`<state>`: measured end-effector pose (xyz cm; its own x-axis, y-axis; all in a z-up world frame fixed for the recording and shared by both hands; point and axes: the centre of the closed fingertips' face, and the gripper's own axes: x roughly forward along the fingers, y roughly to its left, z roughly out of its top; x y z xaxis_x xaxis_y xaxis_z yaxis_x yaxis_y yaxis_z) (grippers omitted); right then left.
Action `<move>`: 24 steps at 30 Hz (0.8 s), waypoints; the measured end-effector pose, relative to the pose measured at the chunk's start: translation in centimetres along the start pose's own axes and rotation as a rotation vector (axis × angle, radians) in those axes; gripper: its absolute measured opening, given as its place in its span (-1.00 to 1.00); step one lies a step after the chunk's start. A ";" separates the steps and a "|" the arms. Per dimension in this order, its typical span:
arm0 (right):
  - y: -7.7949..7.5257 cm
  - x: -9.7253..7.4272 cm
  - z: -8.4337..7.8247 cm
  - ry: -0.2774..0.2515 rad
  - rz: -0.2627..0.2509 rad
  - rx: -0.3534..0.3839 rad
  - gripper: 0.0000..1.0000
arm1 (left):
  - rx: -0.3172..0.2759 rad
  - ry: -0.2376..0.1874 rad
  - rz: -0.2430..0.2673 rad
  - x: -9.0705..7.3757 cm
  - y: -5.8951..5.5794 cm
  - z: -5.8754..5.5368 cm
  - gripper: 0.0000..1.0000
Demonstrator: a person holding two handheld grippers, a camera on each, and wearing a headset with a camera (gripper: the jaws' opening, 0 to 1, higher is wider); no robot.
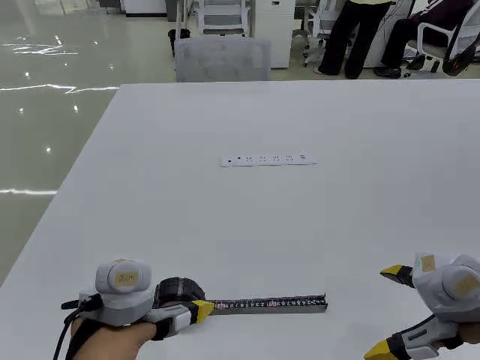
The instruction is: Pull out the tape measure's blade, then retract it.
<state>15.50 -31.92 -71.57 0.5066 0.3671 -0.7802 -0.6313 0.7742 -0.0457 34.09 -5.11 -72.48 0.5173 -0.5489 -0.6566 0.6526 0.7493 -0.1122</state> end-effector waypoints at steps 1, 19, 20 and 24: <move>0.0 0.2 0.0 0.016 0.016 -0.010 0.89 | 0.007 -0.014 0.011 0.1 0.0 0.3 0.95; -2.7 3.8 3.2 0.155 0.159 -0.255 0.72 | 0.058 -0.125 0.032 0.7 0.3 1.1 1.00; -2.7 4.0 3.5 0.155 0.164 -0.266 0.70 | 0.058 -0.123 0.033 0.7 0.3 1.1 1.00; -2.8 4.7 4.5 0.148 0.181 -0.285 0.62 | 0.070 -0.122 0.048 0.9 0.3 1.2 1.00</move>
<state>22.26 -30.03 -72.30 0.2939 0.3903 -0.8725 -0.8520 0.5207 -0.0541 35.43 -5.77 -72.20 0.6094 -0.5576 -0.5636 0.6608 0.7501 -0.0276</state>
